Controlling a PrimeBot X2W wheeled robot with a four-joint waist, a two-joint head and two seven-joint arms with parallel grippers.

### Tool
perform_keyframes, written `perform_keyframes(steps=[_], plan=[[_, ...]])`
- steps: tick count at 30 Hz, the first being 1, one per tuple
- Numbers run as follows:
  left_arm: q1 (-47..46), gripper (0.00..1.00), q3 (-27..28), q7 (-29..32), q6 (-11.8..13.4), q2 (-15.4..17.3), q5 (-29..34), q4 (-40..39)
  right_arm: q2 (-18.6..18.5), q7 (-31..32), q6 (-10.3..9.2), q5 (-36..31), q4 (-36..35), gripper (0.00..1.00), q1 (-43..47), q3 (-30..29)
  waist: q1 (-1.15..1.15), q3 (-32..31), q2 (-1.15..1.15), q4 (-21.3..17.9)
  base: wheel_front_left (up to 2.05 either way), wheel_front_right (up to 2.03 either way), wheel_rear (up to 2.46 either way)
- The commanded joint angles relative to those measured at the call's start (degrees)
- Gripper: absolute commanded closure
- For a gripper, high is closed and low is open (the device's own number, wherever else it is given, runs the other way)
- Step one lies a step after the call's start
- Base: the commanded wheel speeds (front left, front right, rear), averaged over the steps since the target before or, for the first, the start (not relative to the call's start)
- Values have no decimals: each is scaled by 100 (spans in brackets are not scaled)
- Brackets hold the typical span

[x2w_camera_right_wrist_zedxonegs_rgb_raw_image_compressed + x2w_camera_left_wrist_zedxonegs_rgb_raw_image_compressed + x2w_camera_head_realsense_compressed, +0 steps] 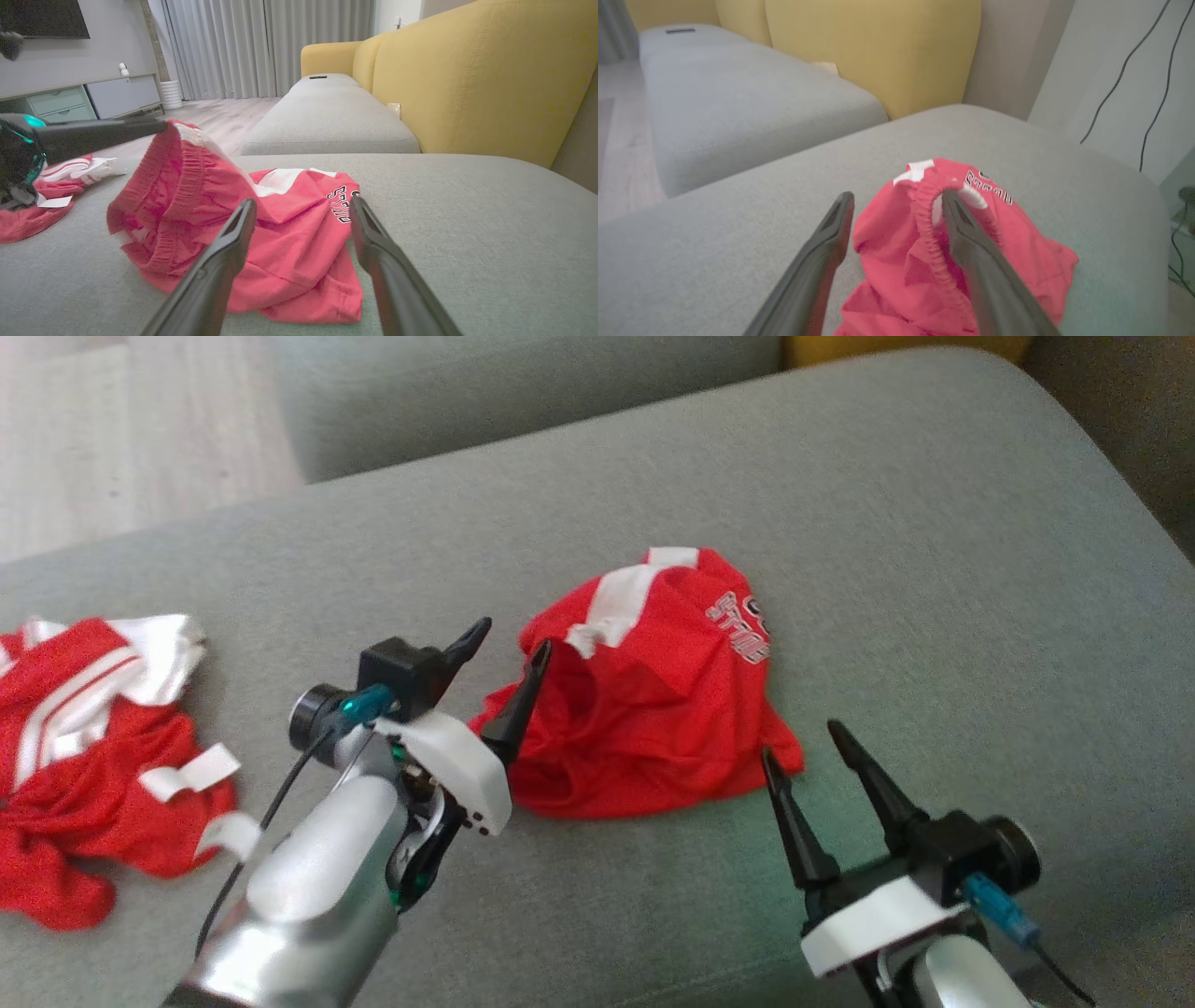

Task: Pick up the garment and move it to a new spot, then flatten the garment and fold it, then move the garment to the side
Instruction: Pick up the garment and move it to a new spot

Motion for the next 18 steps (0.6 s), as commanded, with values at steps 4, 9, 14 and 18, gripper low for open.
perform_keyframes(steps=[4,9,14,18], plan=[[844,0,1107,-75,375,295,272,-1360,11,-62,28,-56,-151,0,112,-13,0,-410,0,482,0,0,0],[2119,0,2097,-76,845,253,929,-2637,11,-62,28,-61,-128,0,332,-217,0,-664,0,887,0,0,0],[3026,0,2598,-77,1113,32,1528,-3320,11,-62,28,-19,-126,0,474,-365,0,-883,0,1156,0,0,0],[3830,0,2997,-77,1204,-211,2127,-3698,11,-62,28,21,-129,0,632,-515,0,-1136,0,1396,0,0,0]])
